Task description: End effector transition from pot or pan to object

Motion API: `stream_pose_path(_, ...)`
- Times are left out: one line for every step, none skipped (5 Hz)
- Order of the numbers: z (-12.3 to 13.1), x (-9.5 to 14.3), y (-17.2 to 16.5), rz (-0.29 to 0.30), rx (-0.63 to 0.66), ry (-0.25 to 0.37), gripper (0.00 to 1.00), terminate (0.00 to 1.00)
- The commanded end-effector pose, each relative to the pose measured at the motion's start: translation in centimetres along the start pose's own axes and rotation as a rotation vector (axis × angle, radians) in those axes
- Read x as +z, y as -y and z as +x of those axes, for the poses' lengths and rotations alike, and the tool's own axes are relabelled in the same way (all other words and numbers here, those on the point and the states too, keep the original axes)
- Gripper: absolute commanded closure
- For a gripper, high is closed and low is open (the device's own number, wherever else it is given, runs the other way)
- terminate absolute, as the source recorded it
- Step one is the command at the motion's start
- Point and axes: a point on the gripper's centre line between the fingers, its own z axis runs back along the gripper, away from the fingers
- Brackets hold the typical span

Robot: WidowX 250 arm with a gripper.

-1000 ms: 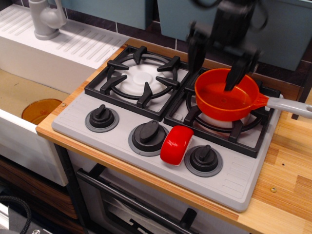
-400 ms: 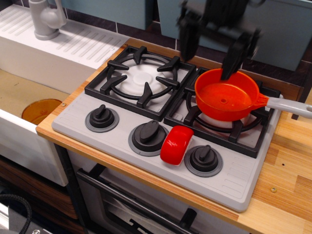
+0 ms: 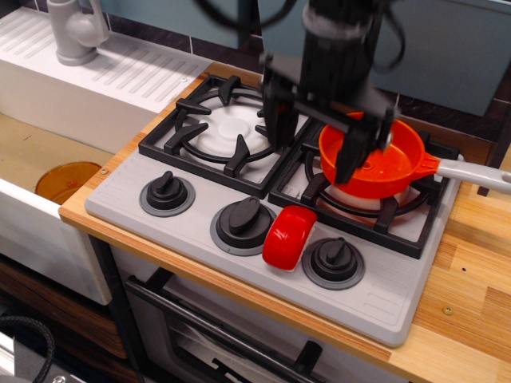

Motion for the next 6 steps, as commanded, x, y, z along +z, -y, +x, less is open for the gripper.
stream_pose_path(-0.2,-1.1,0.2,0.012,-0.003,0.11,0.0,0.0)
stream_pose_path(-0.9,-3.0,0.4,0.002,-0.009,0.143,0.0,0.0)
stream_pose_path(-1.8,-4.7,0.2,0.006,-0.016,0.17,0.0,0.0)
stream_pose_path(-2.5,-6.2,0.3,0.004,-0.014,0.196,0.0,0.0)
stream_pose_path(-2.9,-7.2,0.4,-0.002,-0.029,0.205,0.0,0.0)
stream_pose_path(-2.9,-7.2,0.4,-0.002,-0.029,0.205,0.0,0.0)
